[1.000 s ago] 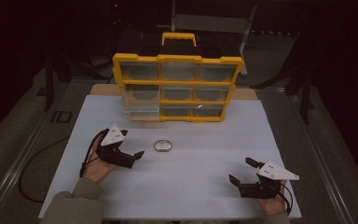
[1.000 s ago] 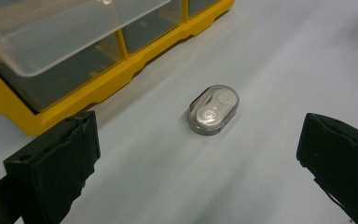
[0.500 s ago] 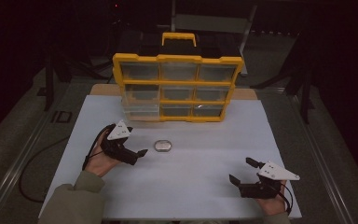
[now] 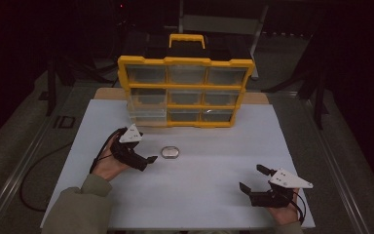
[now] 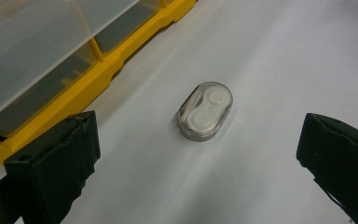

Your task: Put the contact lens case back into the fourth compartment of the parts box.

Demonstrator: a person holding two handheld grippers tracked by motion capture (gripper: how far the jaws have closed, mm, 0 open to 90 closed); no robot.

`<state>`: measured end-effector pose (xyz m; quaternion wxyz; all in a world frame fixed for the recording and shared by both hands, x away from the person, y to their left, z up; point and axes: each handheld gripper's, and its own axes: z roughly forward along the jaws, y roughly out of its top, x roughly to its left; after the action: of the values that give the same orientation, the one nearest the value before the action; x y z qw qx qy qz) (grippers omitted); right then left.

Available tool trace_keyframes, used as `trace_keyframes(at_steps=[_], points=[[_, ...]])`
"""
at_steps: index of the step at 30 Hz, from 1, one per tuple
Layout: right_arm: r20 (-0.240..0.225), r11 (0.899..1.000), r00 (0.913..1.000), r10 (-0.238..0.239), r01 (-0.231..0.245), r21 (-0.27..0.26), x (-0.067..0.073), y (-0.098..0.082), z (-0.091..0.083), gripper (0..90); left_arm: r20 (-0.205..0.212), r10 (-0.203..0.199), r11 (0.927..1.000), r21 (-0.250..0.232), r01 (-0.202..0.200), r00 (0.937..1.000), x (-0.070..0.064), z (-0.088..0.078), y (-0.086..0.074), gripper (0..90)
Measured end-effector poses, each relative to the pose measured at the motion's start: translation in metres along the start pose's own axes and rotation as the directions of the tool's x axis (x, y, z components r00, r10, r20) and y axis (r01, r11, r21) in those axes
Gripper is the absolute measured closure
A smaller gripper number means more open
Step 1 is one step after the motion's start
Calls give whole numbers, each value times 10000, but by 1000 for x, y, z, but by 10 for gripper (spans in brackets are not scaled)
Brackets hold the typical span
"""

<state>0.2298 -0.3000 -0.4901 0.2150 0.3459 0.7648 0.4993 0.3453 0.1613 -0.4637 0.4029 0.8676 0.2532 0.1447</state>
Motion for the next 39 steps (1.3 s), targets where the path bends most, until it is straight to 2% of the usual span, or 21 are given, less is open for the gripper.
trace_keyframes(at_steps=[19,28,39], points=[[-75,10000,10000,52,-52,18,-1,-1,1,77,325,206,9996,209,-213,9993,6,16,11,2],[-68,10000,10000,54,-54,27,0,0,1,77,532,437,9983,354,-457,9976,4,26,16,2],[-114,10000,9999,46,-46,27,0,-1,1,78,636,406,9976,541,-441,9971,6,37,14,2]])
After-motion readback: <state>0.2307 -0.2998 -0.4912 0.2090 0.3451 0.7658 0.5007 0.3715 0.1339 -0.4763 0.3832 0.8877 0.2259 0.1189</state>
